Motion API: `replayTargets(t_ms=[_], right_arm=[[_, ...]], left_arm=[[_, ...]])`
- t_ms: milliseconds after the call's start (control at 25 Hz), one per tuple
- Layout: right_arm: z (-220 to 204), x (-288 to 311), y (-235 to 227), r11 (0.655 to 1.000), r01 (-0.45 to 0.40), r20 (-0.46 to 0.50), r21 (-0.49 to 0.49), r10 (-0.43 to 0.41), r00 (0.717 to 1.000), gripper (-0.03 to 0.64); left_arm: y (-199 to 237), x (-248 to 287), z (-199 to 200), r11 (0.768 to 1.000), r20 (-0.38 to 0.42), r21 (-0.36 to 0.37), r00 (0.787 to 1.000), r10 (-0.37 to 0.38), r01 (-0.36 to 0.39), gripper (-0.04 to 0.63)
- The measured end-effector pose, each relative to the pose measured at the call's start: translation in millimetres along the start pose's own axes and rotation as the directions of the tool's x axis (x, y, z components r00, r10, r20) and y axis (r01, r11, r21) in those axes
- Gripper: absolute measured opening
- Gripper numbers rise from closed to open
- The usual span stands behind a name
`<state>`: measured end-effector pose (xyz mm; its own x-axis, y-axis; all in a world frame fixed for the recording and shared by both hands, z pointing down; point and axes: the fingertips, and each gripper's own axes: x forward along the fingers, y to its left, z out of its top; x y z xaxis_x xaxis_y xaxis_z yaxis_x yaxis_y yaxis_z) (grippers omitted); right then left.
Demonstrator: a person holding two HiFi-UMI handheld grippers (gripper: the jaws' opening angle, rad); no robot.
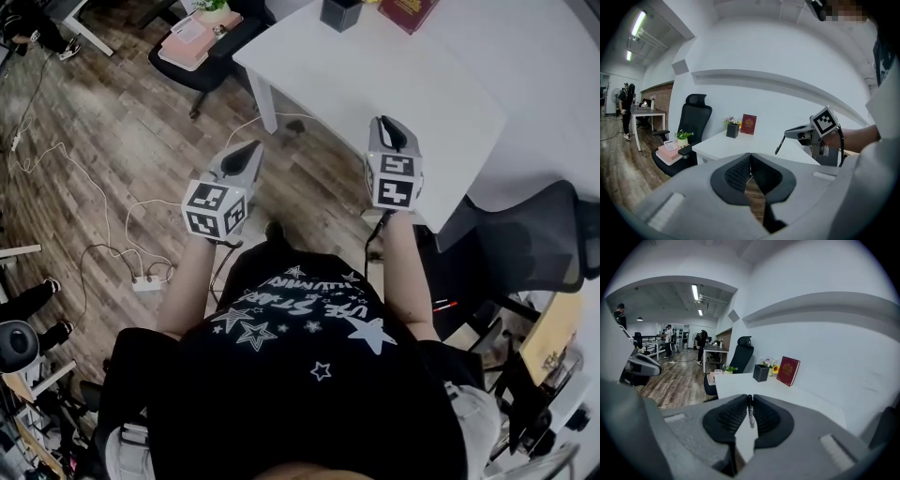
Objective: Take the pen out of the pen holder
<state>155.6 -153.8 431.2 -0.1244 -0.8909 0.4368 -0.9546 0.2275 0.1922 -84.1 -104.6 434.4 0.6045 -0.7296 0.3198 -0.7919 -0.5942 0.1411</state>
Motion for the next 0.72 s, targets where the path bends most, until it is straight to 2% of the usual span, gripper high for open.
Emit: replayTargets(t_ms=[720], right_arm=[[-88,-132,-52,0.997,-0.032,0.037,0.064,0.030,0.999,0.041]], left_arm=[[-147,-50,-46,0.998,-0.046,0.019,0.997,0.066,-0.065,0.011]])
